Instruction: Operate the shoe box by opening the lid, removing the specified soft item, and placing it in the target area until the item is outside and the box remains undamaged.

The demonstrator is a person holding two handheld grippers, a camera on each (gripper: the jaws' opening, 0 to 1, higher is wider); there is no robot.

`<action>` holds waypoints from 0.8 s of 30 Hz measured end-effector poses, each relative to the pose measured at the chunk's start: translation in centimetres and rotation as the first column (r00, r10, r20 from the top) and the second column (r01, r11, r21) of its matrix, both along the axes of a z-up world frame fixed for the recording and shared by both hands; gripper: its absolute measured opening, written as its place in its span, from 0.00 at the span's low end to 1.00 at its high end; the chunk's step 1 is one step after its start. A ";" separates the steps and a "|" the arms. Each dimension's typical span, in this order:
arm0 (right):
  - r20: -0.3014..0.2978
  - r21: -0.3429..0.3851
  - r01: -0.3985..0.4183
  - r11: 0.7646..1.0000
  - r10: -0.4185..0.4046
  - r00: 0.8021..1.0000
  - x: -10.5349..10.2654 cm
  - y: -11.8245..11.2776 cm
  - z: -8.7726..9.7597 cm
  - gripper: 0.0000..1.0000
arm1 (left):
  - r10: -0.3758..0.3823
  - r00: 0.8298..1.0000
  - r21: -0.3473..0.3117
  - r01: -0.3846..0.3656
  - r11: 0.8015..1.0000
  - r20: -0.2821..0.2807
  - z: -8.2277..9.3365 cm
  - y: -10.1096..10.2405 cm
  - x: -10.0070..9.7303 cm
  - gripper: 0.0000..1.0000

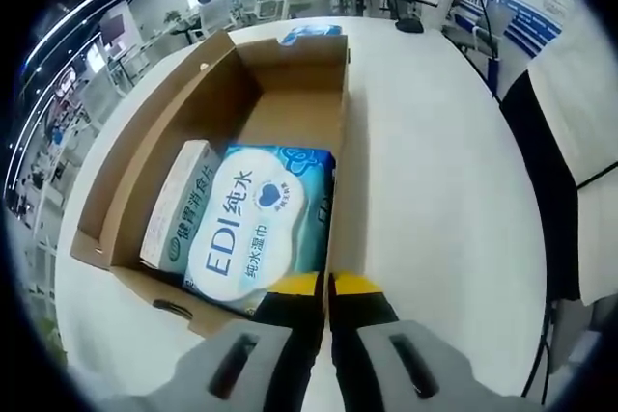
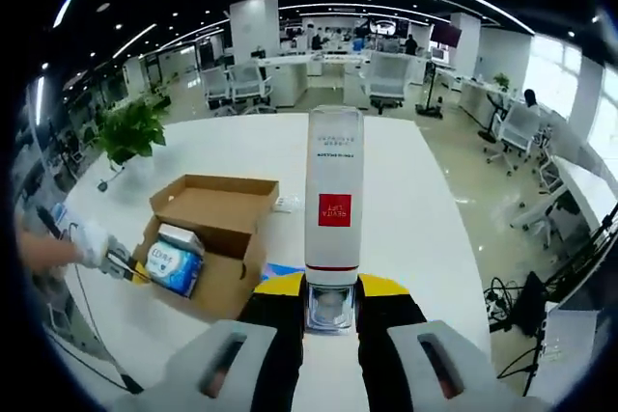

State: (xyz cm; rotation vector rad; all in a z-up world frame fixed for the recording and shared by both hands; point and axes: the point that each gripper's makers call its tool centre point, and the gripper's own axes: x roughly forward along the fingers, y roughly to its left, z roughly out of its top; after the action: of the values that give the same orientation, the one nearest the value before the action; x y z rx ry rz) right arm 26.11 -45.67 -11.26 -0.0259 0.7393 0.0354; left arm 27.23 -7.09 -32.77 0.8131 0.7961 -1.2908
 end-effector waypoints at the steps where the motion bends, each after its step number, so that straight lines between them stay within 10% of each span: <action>1: -0.005 0.007 0.007 1.000 -0.007 1.000 0.0 -0.3 -0.3 0.17 | 0.000 1.000 0.000 0.000 1.000 0.000 0.0 0.0 0.0 0.02; 17: -0.196 -0.015 -0.009 1.000 0.006 0.981 0.6 -3.7 -5.9 0.17 | 0.006 1.000 0.002 -0.006 1.000 0.003 0.0 0.0 0.1 0.02; 24: -0.113 0.108 -0.006 0.994 0.018 0.993 2.4 -2.3 -3.8 0.17 | 0.012 1.000 0.004 -0.012 1.000 0.004 0.0 0.1 0.1 0.02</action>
State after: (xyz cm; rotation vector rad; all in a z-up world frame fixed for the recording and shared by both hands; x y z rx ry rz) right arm 28.52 -47.99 -15.09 0.0750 0.8505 0.0886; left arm 27.30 -7.02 -32.79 0.8127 0.7999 -1.2774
